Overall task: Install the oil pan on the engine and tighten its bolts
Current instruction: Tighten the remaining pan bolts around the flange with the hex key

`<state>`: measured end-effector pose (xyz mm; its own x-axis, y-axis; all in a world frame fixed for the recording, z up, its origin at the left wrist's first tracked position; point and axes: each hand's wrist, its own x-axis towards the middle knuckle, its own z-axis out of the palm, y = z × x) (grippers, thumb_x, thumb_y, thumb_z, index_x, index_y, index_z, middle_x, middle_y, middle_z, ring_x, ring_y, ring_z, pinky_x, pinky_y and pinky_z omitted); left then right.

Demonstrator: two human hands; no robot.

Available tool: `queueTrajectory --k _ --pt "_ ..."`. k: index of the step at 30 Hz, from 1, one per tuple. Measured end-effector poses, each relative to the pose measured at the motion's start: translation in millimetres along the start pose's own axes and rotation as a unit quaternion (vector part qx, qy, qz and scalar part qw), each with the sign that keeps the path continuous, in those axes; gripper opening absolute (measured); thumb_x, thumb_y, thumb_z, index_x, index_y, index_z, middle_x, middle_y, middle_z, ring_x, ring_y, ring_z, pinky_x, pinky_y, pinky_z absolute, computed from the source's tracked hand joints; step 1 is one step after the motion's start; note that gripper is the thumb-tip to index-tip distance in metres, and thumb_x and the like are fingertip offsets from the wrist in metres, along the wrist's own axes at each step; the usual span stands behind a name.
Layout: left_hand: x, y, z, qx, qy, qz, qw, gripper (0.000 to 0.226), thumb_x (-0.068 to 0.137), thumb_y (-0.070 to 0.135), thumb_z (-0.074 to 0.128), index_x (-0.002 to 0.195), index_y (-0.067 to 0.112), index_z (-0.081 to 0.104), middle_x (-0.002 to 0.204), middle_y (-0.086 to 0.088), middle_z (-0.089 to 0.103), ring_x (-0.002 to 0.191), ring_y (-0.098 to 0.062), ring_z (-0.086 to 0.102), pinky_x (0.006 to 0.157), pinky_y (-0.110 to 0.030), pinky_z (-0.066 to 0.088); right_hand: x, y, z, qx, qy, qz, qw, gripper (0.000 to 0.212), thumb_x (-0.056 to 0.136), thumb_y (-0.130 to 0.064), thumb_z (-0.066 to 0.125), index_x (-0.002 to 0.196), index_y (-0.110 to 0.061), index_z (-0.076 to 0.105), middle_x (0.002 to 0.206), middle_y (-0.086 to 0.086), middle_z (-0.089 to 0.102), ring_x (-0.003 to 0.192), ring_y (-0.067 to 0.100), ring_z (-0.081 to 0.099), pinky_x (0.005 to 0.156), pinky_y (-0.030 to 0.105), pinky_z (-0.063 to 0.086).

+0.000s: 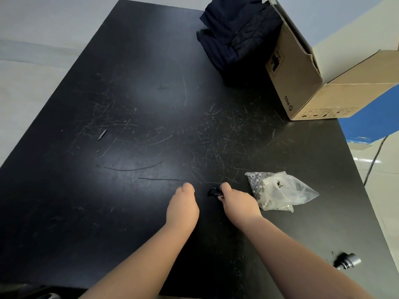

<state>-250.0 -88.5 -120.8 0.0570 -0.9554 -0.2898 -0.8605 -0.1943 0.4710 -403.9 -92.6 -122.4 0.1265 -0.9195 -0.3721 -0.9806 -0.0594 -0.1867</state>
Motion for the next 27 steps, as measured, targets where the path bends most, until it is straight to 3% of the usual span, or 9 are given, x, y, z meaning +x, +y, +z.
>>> queueTrajectory --k 3,4,7,9,11,14,17,22,27 --pt "6 -9 -5 -0.173 0.012 -0.094 0.980 0.015 0.095 0.006 0.036 0.094 0.013 0.049 0.084 0.000 0.051 0.065 -0.012 0.048 0.052 -0.022 0.035 4 -4 -2 -0.045 -0.013 0.003 0.999 0.011 0.099 -0.023 0.038 0.103 -0.014 0.035 0.064 -0.003 0.044 0.052 0.022 0.044 0.042 0.031 0.024" --pt "7 -12 -8 -0.280 -0.006 -0.140 0.950 0.017 0.097 0.008 0.035 0.091 0.013 0.050 0.079 0.000 0.050 0.059 -0.011 0.045 0.048 -0.021 0.033 5 -6 -3 -0.054 -0.022 0.005 0.998 0.009 0.098 -0.021 0.039 0.101 -0.013 0.034 0.064 -0.002 0.045 0.051 0.021 0.043 0.041 0.030 0.022" --pt "8 -18 -24 -0.632 -0.093 -0.229 0.734 0.027 0.098 0.003 0.034 0.077 0.007 0.050 0.062 -0.003 0.044 0.043 -0.006 0.033 0.030 -0.017 0.023 6 -11 -4 0.016 -0.041 0.043 0.998 0.014 0.099 -0.025 0.037 0.092 -0.014 0.033 0.078 0.005 0.058 0.060 0.023 0.047 0.047 0.033 0.030" --pt "6 -23 -38 -0.739 -0.158 -0.241 0.609 0.024 0.096 0.001 0.036 0.076 0.008 0.049 0.057 -0.002 0.044 0.040 -0.005 0.033 0.025 -0.014 0.021 4 -16 -9 0.178 -0.056 0.079 0.979 0.017 0.100 -0.027 0.037 0.091 -0.012 0.037 0.084 0.008 0.063 0.065 0.018 0.052 0.055 0.032 0.036" --pt "5 -29 -48 -0.788 -0.228 -0.229 0.524 0.014 0.087 0.002 0.042 0.078 0.008 0.050 0.060 -0.002 0.043 0.040 -0.005 0.034 0.024 -0.013 0.021 -4 -25 -14 0.372 -0.056 0.091 0.922 0.015 0.100 -0.023 0.037 0.089 -0.013 0.041 0.075 0.003 0.065 0.051 0.004 0.051 0.056 0.028 0.039" --pt "-3 -29 -54 -0.819 -0.303 -0.197 0.446 0.007 0.077 -0.001 0.057 0.079 0.006 0.054 0.063 -0.003 0.041 0.042 -0.006 0.035 0.024 -0.013 0.022 -18 -46 -19 0.495 0.019 0.073 0.866 0.021 0.100 -0.019 0.037 0.079 -0.019 0.040 0.063 -0.004 0.060 0.044 0.001 0.043 0.059 0.029 0.037" --pt "-11 -23 -51 -0.820 -0.327 -0.206 0.423 0.009 0.075 -0.002 0.062 0.078 0.003 0.056 0.062 -0.005 0.041 0.041 -0.008 0.034 0.024 -0.013 0.021 -29 -69 -24 0.518 0.090 0.051 0.849 0.021 0.099 -0.018 0.039 0.078 -0.023 0.041 0.059 -0.007 0.053 0.051 0.003 0.044 0.060 0.028 0.038" --pt "-20 -17 -44 -0.814 -0.326 -0.229 0.423 0.010 0.071 0.014 0.058 0.066 0.006 0.054 0.054 -0.004 0.040 0.032 -0.009 0.034 0.023 -0.012 0.020 -35 -82 -41 0.408 0.093 -0.007 0.908 0.011 0.098 -0.026 0.040 0.087 -0.027 0.041 0.067 -0.009 0.058 0.061 0.000 0.060 0.060 0.024 0.049" --pt "-23 -15 -45 -0.770 -0.306 -0.257 0.496 0.031 0.078 0.030 0.052 0.056 0.009 0.058 0.045 -0.002 0.044 0.029 -0.009 0.037 0.026 -0.010 0.020 -46 -91 -52 0.315 0.066 -0.088 0.943 0.008 0.098 -0.029 0.039 0.101 -0.022 0.042 0.077 0.000 0.067 0.075 0.022 0.066 0.070 0.041 0.052"
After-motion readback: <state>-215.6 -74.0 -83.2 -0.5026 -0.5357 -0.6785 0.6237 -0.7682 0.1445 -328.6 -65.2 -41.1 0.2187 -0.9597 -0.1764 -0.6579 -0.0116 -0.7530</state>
